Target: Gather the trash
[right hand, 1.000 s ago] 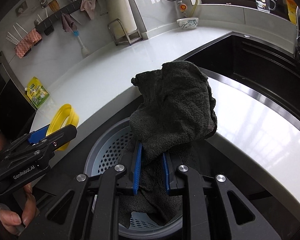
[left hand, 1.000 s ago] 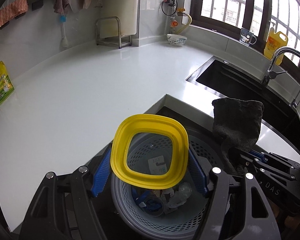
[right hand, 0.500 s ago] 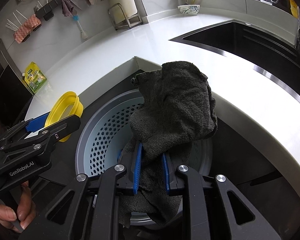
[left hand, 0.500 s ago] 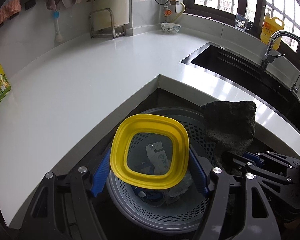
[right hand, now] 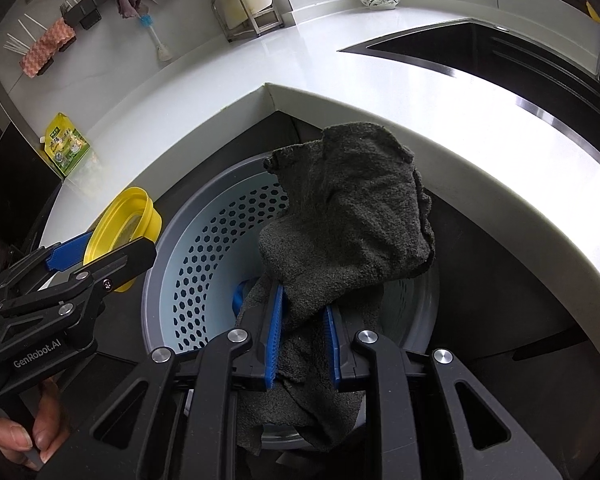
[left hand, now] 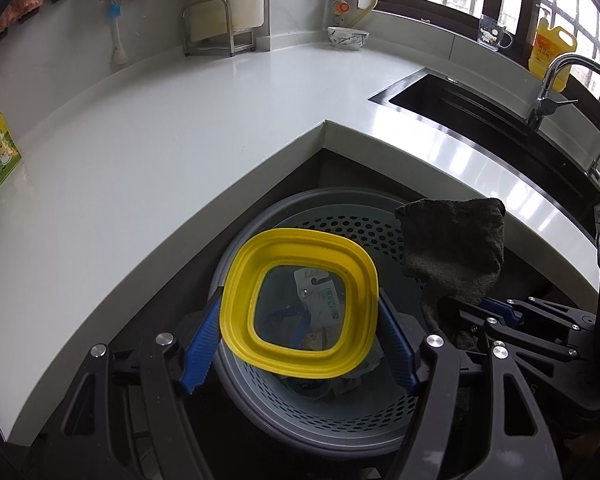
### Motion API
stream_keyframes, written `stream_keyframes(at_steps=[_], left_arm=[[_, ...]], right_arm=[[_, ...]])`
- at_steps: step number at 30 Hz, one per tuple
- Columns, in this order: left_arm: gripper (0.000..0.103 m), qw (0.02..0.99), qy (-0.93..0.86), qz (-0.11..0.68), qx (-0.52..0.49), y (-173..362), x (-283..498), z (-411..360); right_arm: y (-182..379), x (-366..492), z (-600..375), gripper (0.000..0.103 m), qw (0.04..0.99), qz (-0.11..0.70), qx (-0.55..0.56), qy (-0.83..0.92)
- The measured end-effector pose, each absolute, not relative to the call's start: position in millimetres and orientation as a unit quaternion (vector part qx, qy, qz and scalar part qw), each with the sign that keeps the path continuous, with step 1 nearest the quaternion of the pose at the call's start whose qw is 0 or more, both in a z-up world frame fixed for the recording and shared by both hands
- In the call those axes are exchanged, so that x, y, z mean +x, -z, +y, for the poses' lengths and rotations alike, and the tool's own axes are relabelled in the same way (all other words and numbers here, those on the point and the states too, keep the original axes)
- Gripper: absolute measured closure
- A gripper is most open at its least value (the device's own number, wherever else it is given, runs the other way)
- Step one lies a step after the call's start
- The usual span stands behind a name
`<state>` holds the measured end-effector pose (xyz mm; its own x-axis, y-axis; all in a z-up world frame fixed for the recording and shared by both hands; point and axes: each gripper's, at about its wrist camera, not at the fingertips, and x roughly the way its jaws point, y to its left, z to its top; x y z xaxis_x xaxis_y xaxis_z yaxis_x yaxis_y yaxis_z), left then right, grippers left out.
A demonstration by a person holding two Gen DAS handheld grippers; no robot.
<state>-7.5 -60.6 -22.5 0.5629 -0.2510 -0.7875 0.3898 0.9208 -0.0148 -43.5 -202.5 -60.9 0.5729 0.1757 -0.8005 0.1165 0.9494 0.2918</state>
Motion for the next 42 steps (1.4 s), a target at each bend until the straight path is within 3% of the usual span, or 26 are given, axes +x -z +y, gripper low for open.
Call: stream_keyframes(at_steps=[9,11,13,14,42], left_arm=[[0.031,0.878,0.177,0.438,0.075,25,-3,-59],[0.028,0.879,0.175,0.437,0.076,24,-3,-59],[0.024,0.881,0.172,0.436,0.074,23,-4,-58],[0.023,0.881,0.17,0.434,0.074,22,-4,-58],[0.013,0.89,0.153,0.425,0.071,12,-9,-47]], right_arm=[[67,-35,-201,0.082,0.867,0.474,0.152,-0.017],[66,-34,-201,0.077,0.868,0.473,0.15,-0.014],[65,-34,-201,0.054,0.87,0.469,0.15,-0.012],[63,-35,-202,0.051,0.873,0.465,0.148,-0.01],[51,-51,-208,0.045,0.883,0.446,0.149,0.005]])
